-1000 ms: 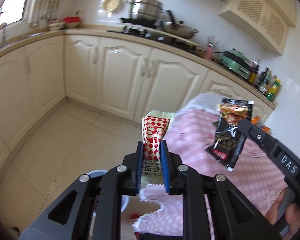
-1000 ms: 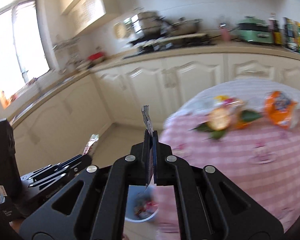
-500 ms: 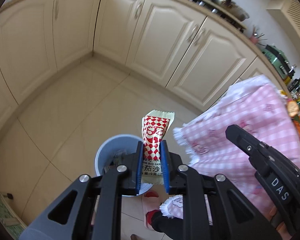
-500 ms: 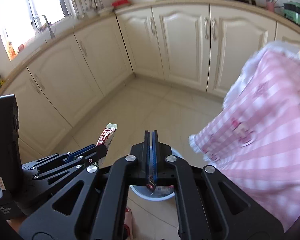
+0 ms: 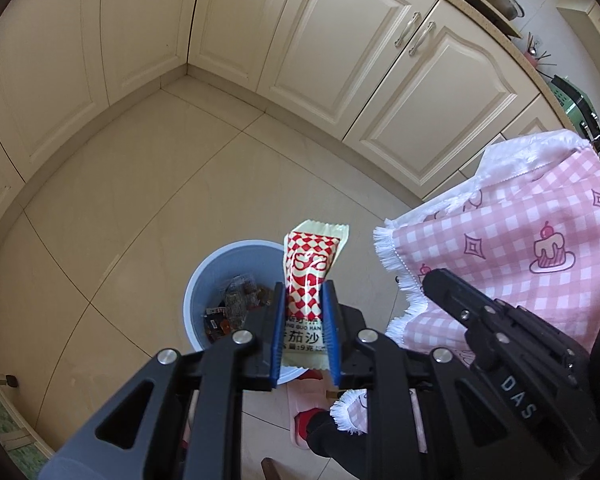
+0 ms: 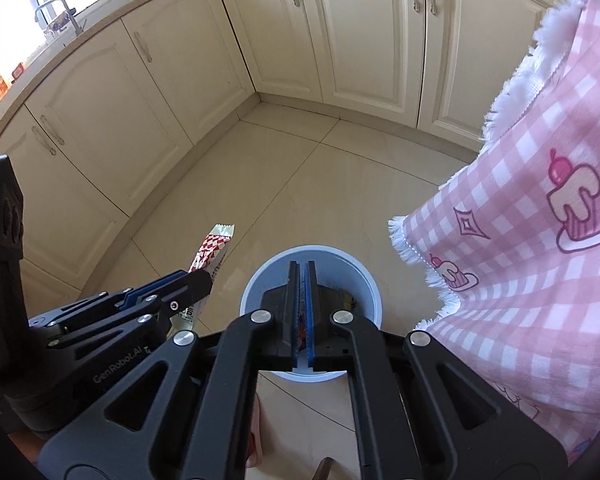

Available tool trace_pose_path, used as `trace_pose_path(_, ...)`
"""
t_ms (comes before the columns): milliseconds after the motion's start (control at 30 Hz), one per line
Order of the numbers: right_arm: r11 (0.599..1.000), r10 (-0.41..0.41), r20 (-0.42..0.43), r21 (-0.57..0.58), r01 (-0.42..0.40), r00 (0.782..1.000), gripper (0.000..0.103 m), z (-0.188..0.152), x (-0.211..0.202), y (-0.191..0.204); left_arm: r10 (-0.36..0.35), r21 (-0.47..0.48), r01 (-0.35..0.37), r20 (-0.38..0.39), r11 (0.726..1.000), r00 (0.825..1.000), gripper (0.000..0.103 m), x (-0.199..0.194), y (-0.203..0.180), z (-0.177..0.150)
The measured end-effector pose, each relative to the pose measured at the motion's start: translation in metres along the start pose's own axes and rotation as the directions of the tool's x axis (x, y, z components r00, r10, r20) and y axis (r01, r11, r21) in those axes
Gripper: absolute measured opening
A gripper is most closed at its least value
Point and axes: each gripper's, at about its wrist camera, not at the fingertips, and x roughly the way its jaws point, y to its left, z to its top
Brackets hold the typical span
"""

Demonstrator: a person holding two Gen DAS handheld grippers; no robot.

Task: Collect trash
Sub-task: 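Carry both items over the blue bin and open both tools to drop them, then move both open tools back over the table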

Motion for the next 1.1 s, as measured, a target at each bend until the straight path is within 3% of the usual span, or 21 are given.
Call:
trace_pose_path(167,1.0,-0.005,-0.003,0.017,0.005,1.0,0.003,0.001,-0.001,-0.005,-0.001,-0.006,0.001,0.013,1.0,1.0,0.02,-0.003,0.0,0.004)
trace_pose_path(367,1.0,-0.007,0.004,0.013,0.007,1.0,0.004,0.001,-0.005,-0.003,-0.005,-0.008,0.005,0.047,1.0,0.999,0.03,-0.017,-0.003,0.007)
trace_pose_path(633,1.0,0.001,0.029,0.01,-0.001,1.0,0.004,0.004,-0.027,0.001,-0.006,0.01,0.005,0.074,1.0,0.997,0.031,-0.04,-0.015,0.008)
trace_pose_path(933,1.0,0.018,0.12,-0.019,-0.015,0.993,0.004,0.011,-0.092,0.007,-0.037,0.068,0.027,0.161,0.997,0.986,0.031,-0.102,-0.05,0.008)
trace_pose_path(1100,1.0,-0.009,0.206,-0.025,0.015,0.979,0.004,0.019,-0.15,-0.005,-0.071,0.133,0.041,0.226,0.99,0.972,0.038,-0.142,-0.091,0.01)
